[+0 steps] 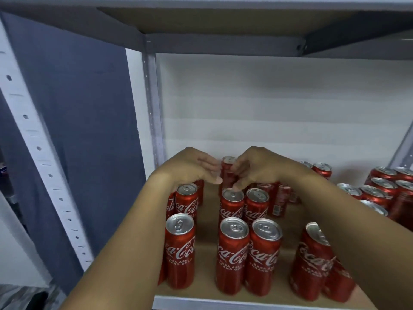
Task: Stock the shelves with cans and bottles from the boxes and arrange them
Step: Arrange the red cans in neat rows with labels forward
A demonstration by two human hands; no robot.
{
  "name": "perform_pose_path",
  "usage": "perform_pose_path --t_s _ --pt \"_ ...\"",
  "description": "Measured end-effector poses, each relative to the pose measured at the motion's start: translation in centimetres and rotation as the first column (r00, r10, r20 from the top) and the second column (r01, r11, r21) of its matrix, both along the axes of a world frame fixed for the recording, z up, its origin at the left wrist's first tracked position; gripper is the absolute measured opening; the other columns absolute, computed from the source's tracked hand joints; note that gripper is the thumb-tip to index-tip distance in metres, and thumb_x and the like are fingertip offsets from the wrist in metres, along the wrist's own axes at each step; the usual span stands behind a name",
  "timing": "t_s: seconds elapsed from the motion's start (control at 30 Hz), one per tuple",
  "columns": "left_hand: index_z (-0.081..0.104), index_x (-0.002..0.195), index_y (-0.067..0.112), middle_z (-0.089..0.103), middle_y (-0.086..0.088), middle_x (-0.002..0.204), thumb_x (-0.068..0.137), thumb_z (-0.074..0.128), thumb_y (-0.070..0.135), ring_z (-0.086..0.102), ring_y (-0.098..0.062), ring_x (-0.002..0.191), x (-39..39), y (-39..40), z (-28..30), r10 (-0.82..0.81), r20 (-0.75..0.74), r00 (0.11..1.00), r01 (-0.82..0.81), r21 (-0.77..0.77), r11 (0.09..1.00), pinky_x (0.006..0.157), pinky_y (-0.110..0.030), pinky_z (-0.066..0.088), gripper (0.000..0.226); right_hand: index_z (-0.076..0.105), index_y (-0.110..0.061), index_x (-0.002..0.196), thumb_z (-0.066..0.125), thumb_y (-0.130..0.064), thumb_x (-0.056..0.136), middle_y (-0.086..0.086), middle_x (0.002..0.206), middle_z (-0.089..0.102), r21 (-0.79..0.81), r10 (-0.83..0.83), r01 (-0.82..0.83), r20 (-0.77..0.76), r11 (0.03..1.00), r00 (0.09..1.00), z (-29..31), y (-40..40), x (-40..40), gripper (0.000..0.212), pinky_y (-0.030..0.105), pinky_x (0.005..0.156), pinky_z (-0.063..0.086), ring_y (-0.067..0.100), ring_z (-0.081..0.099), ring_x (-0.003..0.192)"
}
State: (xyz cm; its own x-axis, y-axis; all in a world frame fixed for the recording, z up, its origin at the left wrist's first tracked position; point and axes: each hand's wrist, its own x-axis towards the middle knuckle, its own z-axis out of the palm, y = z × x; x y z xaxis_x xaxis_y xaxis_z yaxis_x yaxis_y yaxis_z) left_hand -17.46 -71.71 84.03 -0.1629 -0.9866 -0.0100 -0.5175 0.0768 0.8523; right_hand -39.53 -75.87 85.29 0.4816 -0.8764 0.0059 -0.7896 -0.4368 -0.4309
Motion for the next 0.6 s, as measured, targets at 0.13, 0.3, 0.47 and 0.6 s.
perform_pose_path --t_s 0.13,0.3,0.47,0.6 --pt "0.069 0.130 0.017 0.073 0.004 0.124 0.063 0.098 0.018 0.067 -0.008 0.116 -3.6 -1.0 -0.7 -0.167 0.190 0.967 0.151 0.096 0.984 0.109 -0.033 0.049 0.073 0.071 -0.024 0.121 0.097 -0.038 0.054 -0.011 0.114 0.072 0.052 -0.022 0.028 -0.120 0.998 0.993 -0.6 0.3 -2.9 0.073 0.030 0.098 0.052 0.007 0.065 0.107" --pt "0.072 0.127 0.024 0.073 0.009 0.123 0.058 0.100 0.025 0.063 -0.012 0.118 -5.4 -1.1 -2.2 -0.199 0.379 0.904 0.170 0.110 0.979 0.109 -0.037 0.048 0.074 0.072 -0.028 0.112 0.100 -0.034 0.049 -0.013 0.106 0.074 0.203 0.003 0.017 -0.100 0.979 0.995 -2.0 1.3 -4.8 0.070 0.035 0.088 0.058 0.011 0.069 0.102" --pt "0.077 0.115 0.025 0.073 0.014 0.106 0.057 0.100 0.020 0.065 -0.011 0.112 -5.6 -1.0 -2.2 -0.165 0.380 0.910 0.145 0.081 0.986 0.106 -0.039 0.051 0.062 0.069 -0.015 0.117 0.095 -0.009 0.062 0.002 0.110 0.072 0.288 -0.052 0.027 0.078 0.957 0.996 -2.8 1.6 -5.3 0.061 0.034 0.073 0.064 0.019 0.075 0.087" --pt "0.078 0.112 0.025 0.074 0.012 0.105 0.057 0.100 0.018 0.066 -0.012 0.111 -5.8 -1.1 -1.9 -0.161 0.381 0.911 0.139 0.087 0.987 0.107 -0.041 0.051 0.059 0.071 -0.013 0.113 0.095 -0.010 0.062 0.004 0.105 0.074 0.289 -0.062 0.025 0.118 0.957 0.991 -3.1 1.1 -5.4 0.056 0.039 0.075 0.064 0.021 0.075 0.087"
